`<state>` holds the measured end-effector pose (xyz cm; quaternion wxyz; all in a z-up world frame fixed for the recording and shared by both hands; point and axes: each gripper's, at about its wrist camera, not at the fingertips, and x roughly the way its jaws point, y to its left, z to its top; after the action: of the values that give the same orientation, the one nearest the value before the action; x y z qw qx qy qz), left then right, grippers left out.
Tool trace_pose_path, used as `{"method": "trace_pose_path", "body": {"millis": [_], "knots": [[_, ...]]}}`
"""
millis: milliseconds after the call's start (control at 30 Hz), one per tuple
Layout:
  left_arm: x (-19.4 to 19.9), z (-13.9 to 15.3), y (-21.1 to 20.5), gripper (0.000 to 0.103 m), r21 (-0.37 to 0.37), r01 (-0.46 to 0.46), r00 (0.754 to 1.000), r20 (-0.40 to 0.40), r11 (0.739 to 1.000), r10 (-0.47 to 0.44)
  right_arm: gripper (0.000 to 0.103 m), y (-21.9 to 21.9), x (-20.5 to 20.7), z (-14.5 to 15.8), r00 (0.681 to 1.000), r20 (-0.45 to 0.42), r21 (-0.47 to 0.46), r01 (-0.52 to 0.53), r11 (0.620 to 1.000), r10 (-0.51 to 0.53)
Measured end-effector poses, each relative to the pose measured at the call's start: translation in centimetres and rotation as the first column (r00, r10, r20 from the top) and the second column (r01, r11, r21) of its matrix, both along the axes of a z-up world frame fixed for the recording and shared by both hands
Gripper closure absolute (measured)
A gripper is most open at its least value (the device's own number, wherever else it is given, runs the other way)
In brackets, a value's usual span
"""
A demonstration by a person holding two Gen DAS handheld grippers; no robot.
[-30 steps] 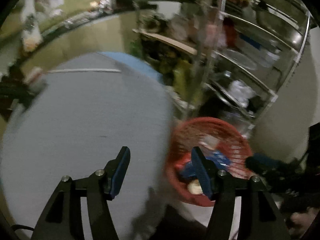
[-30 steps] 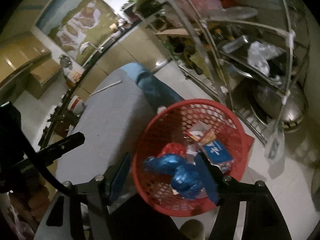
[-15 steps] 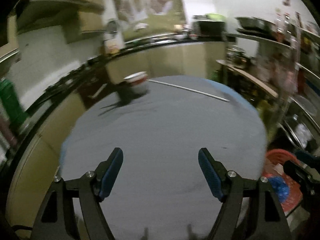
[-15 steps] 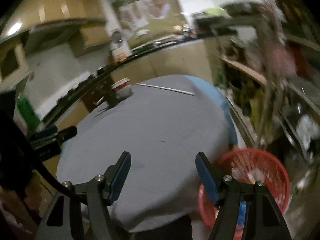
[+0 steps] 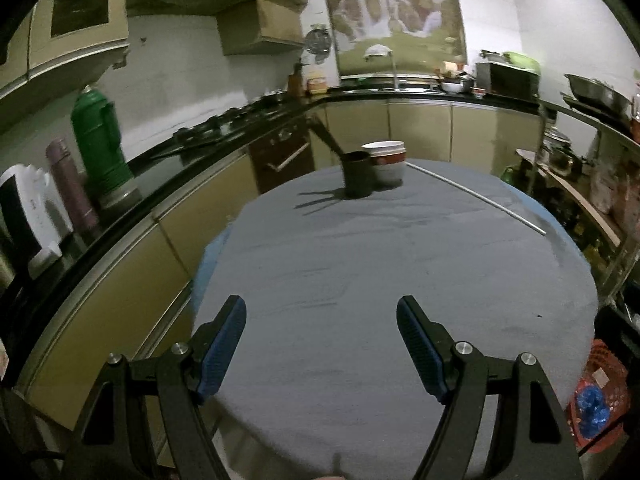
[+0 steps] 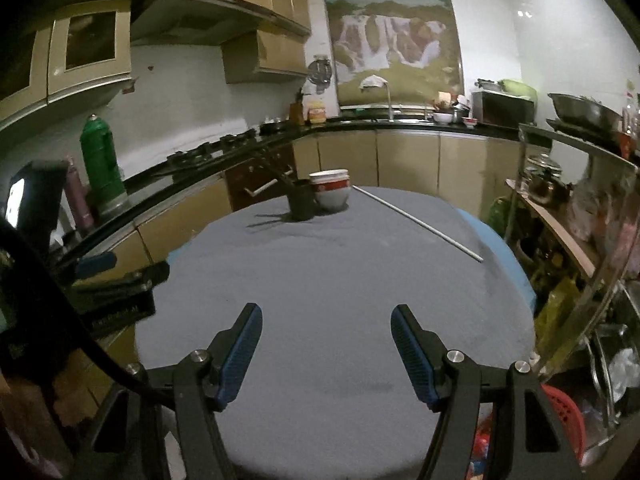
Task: Collect trash
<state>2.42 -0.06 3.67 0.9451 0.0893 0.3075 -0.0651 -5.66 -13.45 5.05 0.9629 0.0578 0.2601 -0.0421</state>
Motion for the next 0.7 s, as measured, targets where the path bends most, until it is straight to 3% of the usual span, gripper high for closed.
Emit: {"method": "trace_pose_path", "body": {"millis": [700], "knots": [[0.6,0.3,3.5,0.025,-0.031,-0.061,0.998,0.009,0.998,0.061,0.033,3.1,2.5,-0.8,0.998,-0.049,0.026,-0.046,0.999,0.047]]}}
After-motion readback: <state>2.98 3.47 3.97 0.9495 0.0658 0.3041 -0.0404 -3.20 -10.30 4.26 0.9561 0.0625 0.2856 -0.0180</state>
